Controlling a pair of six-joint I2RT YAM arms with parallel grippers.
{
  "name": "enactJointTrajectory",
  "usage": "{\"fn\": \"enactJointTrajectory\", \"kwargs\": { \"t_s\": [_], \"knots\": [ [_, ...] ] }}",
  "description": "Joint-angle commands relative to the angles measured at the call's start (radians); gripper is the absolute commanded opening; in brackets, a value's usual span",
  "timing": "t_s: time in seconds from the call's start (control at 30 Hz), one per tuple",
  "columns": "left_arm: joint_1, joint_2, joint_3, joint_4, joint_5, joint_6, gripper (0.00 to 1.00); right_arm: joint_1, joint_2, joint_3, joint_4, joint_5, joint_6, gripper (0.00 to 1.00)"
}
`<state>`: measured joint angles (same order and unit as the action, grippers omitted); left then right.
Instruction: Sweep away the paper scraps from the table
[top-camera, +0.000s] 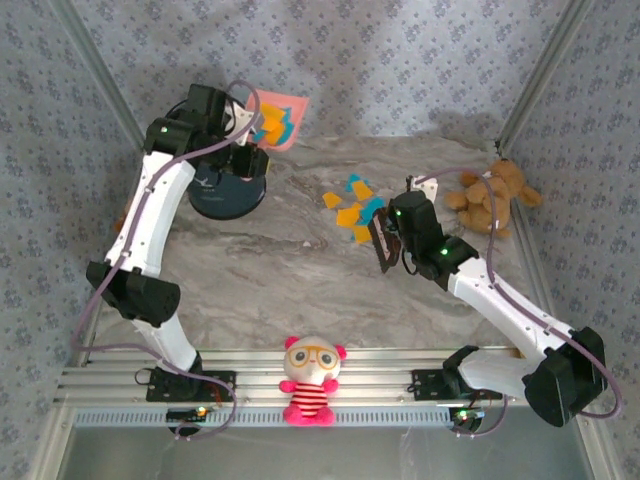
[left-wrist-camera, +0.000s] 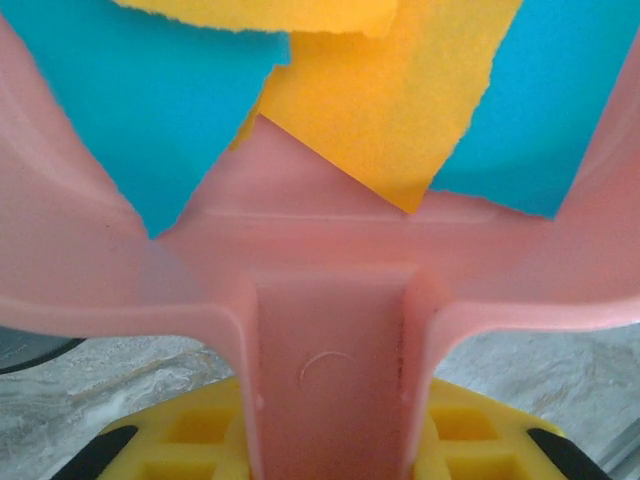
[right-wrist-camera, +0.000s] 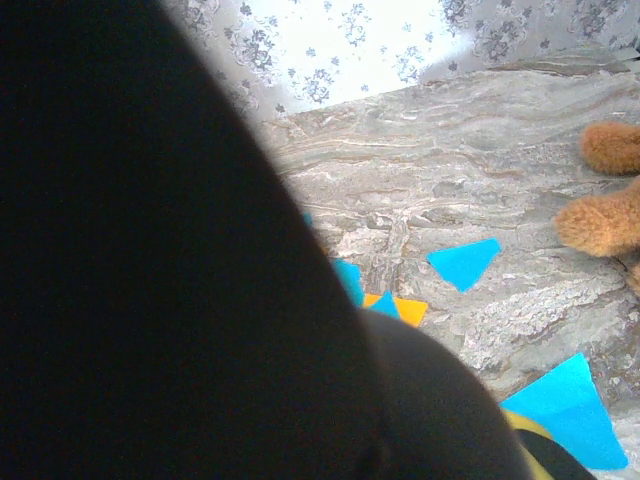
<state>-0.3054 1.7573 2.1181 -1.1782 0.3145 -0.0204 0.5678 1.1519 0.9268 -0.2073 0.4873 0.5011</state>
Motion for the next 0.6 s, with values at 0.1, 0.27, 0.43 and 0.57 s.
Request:
{"fn": "enactJointTrajectory", "kwargs": {
  "t_s": [0.1,0.27,0.43,0.57],
  "knots": [
    [0.092,0.022,0.049,0.066,0.112,-0.171,0.0,-0.008,-0.027,0.011,-0.002,0.018,-0.004,0.0],
    [0.141,0.039,0.066,0.112,0.194,-0.243,0.0,-0.01,-0.027,0.015,0.0,0.014,-0.003,0.0],
    [0.173,0.053,0.065,0.164,0.249,-0.326,0.0,-0.01,-0.029,0.015,-0.002,0.014,-0.002,0.0],
    [0.208,0.063,0.048,0.235,0.299,-0.424,0.0,-0.01,-0.032,0.017,0.0,0.014,0.001,0.0]
  ]
}}
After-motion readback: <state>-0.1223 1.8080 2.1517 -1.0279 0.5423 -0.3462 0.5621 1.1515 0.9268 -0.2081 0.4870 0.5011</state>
